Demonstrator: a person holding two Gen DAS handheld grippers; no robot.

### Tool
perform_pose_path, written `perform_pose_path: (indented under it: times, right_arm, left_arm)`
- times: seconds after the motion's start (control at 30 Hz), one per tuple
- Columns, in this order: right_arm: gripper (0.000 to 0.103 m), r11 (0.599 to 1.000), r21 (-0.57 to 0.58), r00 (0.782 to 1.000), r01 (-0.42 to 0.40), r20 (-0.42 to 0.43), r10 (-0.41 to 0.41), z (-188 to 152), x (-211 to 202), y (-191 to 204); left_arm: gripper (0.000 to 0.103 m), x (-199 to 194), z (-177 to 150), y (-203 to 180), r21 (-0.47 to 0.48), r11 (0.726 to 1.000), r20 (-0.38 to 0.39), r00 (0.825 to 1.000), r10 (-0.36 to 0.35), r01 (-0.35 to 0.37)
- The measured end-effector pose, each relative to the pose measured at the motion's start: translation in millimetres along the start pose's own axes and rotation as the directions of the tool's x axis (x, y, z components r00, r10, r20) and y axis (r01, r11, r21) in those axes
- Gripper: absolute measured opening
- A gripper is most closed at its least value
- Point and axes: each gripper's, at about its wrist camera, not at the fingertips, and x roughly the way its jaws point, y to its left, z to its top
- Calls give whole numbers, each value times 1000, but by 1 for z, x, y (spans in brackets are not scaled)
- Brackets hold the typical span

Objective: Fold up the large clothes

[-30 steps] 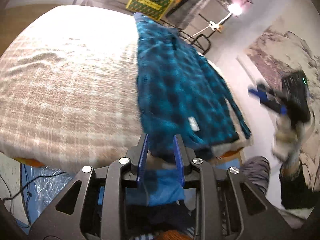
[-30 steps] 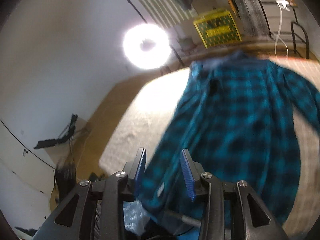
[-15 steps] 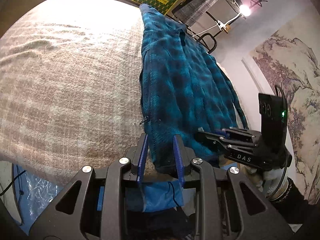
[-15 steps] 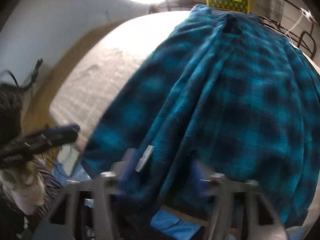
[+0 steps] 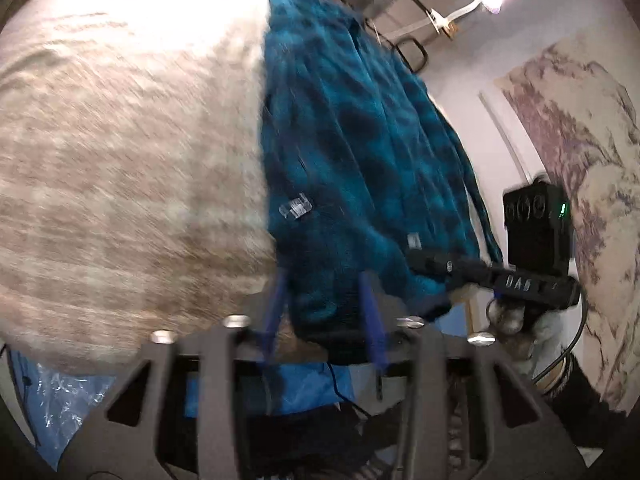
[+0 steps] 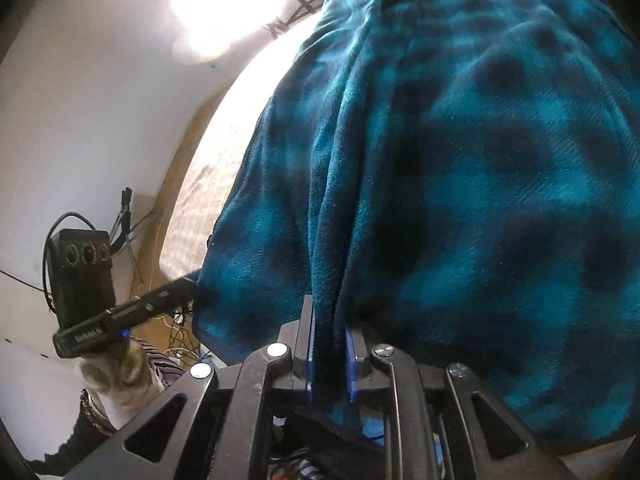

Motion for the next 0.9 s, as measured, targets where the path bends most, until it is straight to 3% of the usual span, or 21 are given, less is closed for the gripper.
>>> perform_pose_path:
  times: [0.13,0.23,0.33,0.43,0.53,0.57,0.6,0.73,0.9]
  right_arm:
    - [9,999,-42,999,-30,33,32,1,-17,10]
    - [8,986,-136,995,94,35,-90,-8,-16,24]
    - [7,978,-157,990,138,17,-137,-14,0,19]
    - [8,973,-181,990,143,34,-139,-15,-3,21]
    - [26,981,-172,996,87,51,-79,-17,-16,19]
    - [38,984,-169,996,65,74,-53,-21,-25,18]
    - [43,984,-168,993,55,108,-38,-22,-35,21]
    - [48,978,-178,967,108,246,-62,-30,-79,17]
    - [53,988,-43,924,149,362,-124,-44,-138,-18]
  left_arm:
    - [12,-10,-6,-17,88,989,57,992,111,-116]
    - [12,2,-14,-18,117,975,39,982,186,-189]
    - [12,9,-21,-28,186,948,59,966,252,-259]
    - [15,6,-21,-33,210,943,71,966,250,-260]
    - [15,-8,-20,-33,192,947,99,965,243,-258]
    - [15,-13,-18,-35,194,944,115,962,247,-266]
    - [15,-20,-18,-39,204,939,137,958,254,-278]
    - [15,-44,-19,-60,237,922,224,941,253,-305]
    - [15,-52,-17,-99,276,933,253,954,161,-231]
